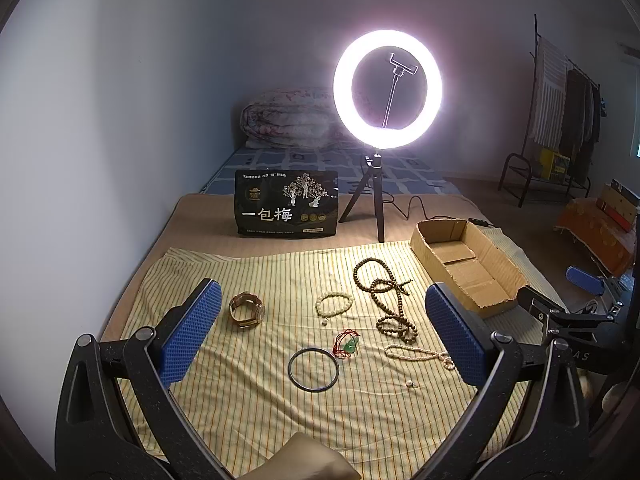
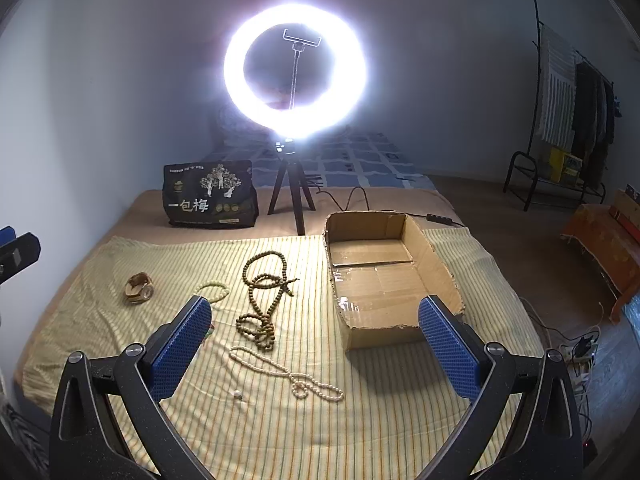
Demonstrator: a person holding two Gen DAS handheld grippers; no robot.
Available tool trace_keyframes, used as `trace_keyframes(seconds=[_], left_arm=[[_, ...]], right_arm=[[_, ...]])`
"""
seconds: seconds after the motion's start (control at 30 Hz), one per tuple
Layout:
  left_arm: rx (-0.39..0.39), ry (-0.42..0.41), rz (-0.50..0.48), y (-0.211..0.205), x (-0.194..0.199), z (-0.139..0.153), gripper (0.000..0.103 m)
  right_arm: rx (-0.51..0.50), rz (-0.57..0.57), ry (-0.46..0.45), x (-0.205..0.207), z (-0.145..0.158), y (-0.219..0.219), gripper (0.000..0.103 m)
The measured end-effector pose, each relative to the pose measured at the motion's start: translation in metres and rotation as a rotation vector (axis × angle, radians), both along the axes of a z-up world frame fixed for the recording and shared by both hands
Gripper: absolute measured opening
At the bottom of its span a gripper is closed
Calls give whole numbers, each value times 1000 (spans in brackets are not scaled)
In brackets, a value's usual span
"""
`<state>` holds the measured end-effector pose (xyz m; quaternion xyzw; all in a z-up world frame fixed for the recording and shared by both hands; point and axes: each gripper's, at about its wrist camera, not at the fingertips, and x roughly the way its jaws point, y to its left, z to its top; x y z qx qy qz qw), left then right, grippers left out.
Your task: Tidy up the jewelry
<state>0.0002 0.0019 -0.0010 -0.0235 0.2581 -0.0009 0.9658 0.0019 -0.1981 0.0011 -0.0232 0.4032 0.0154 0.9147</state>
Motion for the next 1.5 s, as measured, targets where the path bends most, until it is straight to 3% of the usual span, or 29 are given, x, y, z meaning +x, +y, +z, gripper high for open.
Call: trace_keyframes(seconds=[1.5], left_arm=[[6,-7,8,2,2,5,103]], right_arm=[[4,8,23,1,1,2,103]])
